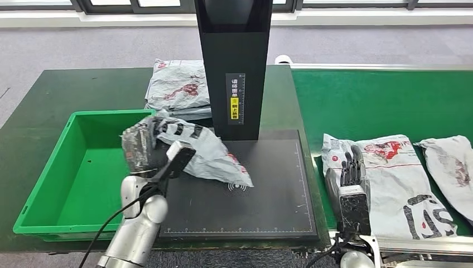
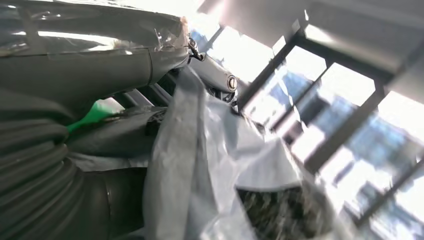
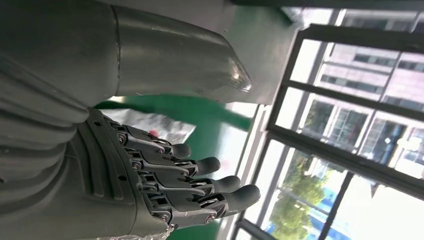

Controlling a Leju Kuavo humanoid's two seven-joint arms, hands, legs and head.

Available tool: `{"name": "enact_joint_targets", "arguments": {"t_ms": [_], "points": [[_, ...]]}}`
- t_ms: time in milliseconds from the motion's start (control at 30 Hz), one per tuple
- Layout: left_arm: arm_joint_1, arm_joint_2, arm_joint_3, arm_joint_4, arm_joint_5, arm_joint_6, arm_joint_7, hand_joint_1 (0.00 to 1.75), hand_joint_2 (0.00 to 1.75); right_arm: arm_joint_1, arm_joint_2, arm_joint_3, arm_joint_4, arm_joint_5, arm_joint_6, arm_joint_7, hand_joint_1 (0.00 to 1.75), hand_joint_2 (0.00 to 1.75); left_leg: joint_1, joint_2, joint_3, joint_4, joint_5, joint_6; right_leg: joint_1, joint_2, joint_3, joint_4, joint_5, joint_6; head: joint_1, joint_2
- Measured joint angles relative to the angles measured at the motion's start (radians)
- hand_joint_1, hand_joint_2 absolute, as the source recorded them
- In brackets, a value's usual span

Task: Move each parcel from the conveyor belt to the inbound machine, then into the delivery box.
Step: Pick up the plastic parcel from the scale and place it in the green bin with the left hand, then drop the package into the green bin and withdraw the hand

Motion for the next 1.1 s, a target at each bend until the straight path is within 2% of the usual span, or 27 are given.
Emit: {"name": "enact_joint_targets", "arguments": {"t_ms": [100, 233, 400, 533, 667, 800, 833, 867, 933, 967, 1000, 1100], "points": [[0.018, 0.006, 0.050, -0.094, 0.000, 0.009, -0.014, 1.36, 1.75, 0.037, 0.009, -0.034, -0.017, -0.006, 0.001, -0.008, 0.00, 1.75, 0.000, 0.000, 0.000, 0.000, 0.000, 0.000, 0.000, 0.000, 0.000, 0.000, 0.000, 0.000, 0.000, 0.000], [0.024, 0.017, 0.093, -0.207, -0.053, 0.006, -0.001, 1.37, 1.75, 0.075, 0.020, -0.065, -0.030, -0.011, 0.025, -0.016, 0.00, 1.75, 0.000, 0.000, -0.001, 0.000, 0.000, 0.000, 0.000, 0.000, -0.001, 0.000, 0.000, 0.000, 0.000, 0.000], [-0.030, 0.052, 0.141, -0.308, -0.141, -0.026, 0.051, 1.40, 1.75, 0.082, 0.021, -0.070, -0.021, -0.030, 0.030, -0.025, 0.00, 1.75, 0.000, 0.000, -0.001, 0.000, 0.000, 0.000, 0.000, 0.000, -0.001, 0.000, 0.000, 0.000, 0.000, 0.000], [-0.065, 0.078, 0.165, -0.346, -0.154, -0.039, 0.064, 1.43, 1.75, 0.080, 0.020, -0.070, -0.007, -0.038, 0.028, -0.026, 0.00, 1.75, 0.000, 0.000, -0.001, 0.000, 0.001, -0.001, 0.000, 0.000, 0.000, 0.000, 0.000, 0.000, 0.000, 0.000], [-0.077, 0.092, 0.172, -0.361, -0.154, -0.041, 0.067, 1.58, 1.75, 0.077, 0.020, -0.070, 0.001, -0.041, 0.027, -0.025, 0.00, 1.75, 0.000, 0.000, -0.001, 0.000, 0.001, -0.001, 0.000, 0.000, -0.001, 0.000, 0.000, 0.000, 0.000, 0.000], [-0.162, 0.132, 0.187, -0.350, -0.111, -0.106, 0.087, 1.58, 1.75, 0.060, 0.012, -0.070, 0.023, -0.055, 0.019, -0.024, 0.00, 1.75, 0.001, -0.001, -0.002, 0.000, 0.001, 0.000, 0.001, -0.001, -0.001, 0.000, 0.000, 0.000, 0.000, 0.000], [-0.198, 0.146, 0.190, -0.341, -0.098, -0.134, 0.094, 1.43, 1.75, 0.056, 0.010, -0.070, 0.030, -0.059, 0.014, -0.024, 0.00, 1.75, 0.001, -0.001, -0.002, 0.000, 0.001, 0.000, 0.001, -0.001, -0.001, 0.000, 0.001, 0.000, 0.000, 0.000], [-0.237, 0.160, 0.192, -0.330, -0.089, -0.160, 0.101, 1.11, 1.75, 0.053, 0.008, -0.070, 0.036, -0.063, 0.009, -0.023, 0.00, 1.75, 0.001, -0.001, -0.002, 0.000, 0.002, 0.000, 0.001, -0.001, -0.001, 0.000, 0.001, 0.000, 0.000, 0.000], [-0.314, 0.186, 0.196, -0.307, -0.084, -0.202, 0.119, 0.32, 1.75, 0.050, 0.006, -0.070, 0.045, -0.069, -0.001, -0.022, 0.00, 1.75, 0.001, -0.001, -0.002, 0.000, 0.002, -0.001, 0.001, -0.001, -0.001, 0.000, 0.002, 0.000, 0.000, 0.000], [-0.348, 0.197, 0.198, -0.295, -0.087, -0.221, 0.132, 0.08, 1.75, 0.051, 0.005, -0.070, 0.048, -0.071, -0.006, -0.021, 0.00, 1.75, 0.001, -0.001, -0.001, 0.000, 0.002, -0.001, 0.001, -0.001, -0.001, 0.000, 0.002, -0.001, 0.000, 0.000], [-0.379, 0.208, 0.199, -0.284, -0.091, -0.240, 0.147, 0.00, 1.75, 0.051, 0.004, -0.070, 0.050, -0.073, -0.010, -0.021, 0.00, 1.75, 0.001, -0.001, -0.001, 0.000, 0.002, -0.001, 0.001, -0.001, -0.001, 0.000, 0.002, -0.001, 0.000, 0.000], [-0.455, 0.240, 0.200, -0.239, -0.099, -0.305, 0.195, 0.00, 1.75, 0.056, 0.004, -0.070, 0.052, -0.072, -0.016, -0.012, 0.00, 1.75, 0.001, -0.001, -0.001, 0.000, 0.002, -0.001, 0.001, -0.001, -0.001, 0.000, 0.002, -0.001, 0.000, 0.000]]}}
